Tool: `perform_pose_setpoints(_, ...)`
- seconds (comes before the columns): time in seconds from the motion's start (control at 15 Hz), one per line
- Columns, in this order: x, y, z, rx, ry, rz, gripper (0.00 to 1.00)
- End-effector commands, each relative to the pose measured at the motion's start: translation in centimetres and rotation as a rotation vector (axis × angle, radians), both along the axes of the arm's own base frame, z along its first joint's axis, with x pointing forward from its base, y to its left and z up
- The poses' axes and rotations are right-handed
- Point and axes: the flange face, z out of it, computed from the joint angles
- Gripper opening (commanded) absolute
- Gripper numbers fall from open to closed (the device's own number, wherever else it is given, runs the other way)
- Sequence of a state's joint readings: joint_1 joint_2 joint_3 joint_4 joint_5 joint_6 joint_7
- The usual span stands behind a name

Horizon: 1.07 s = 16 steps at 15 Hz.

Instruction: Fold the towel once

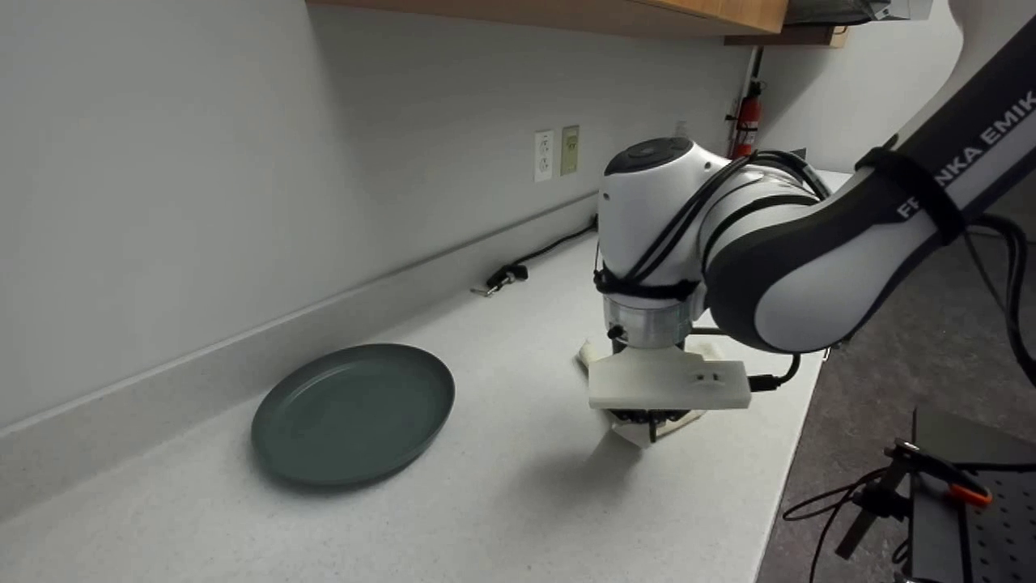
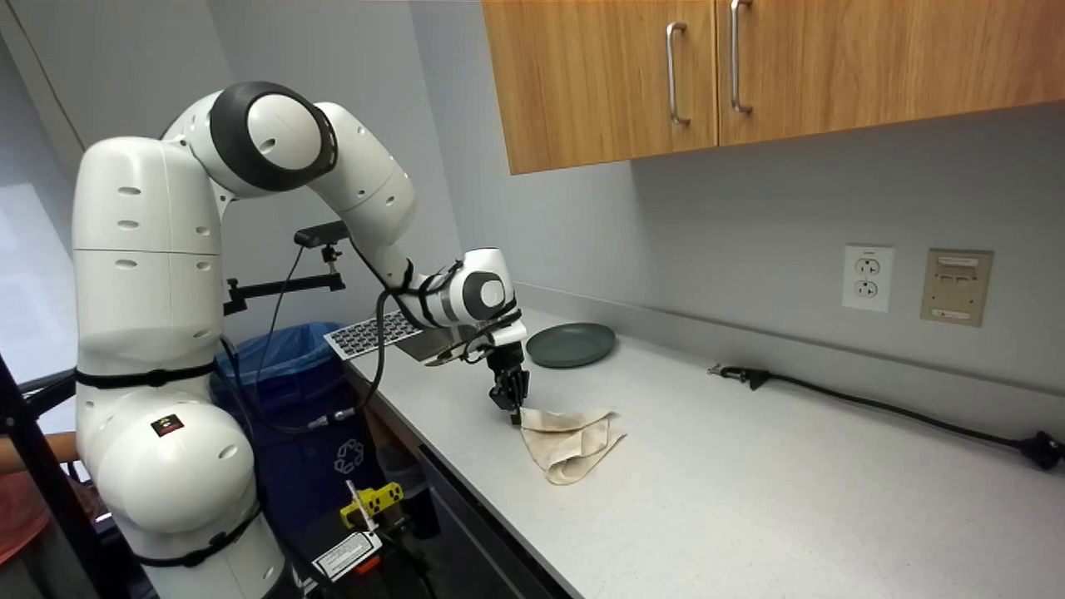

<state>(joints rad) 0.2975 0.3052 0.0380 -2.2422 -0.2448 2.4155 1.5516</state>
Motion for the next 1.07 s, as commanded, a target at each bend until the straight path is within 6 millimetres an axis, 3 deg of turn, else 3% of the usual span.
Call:
perform_pose_setpoints(0.0, 0.9, 0.8, -0.9, -0.079, 0.072, 0.166, 0.01)
perform_pose_setpoints(0.07, 1.1, 0.8, -0.9, -0.1, 0.089, 0.206, 0.31)
perform_pose_setpoints(0.13, 1.3, 0.8, -0.8, -0.113, 0.096, 0.229, 0.32)
perform_pose_setpoints(0.73, 2.9, 1.8, 1.2, -0.022, 0.06, 0.164, 0.99)
perform_pose_setpoints(1.0, 2.7, 1.8, 0.6, 0.039, 0.087, 0.085, 1.0)
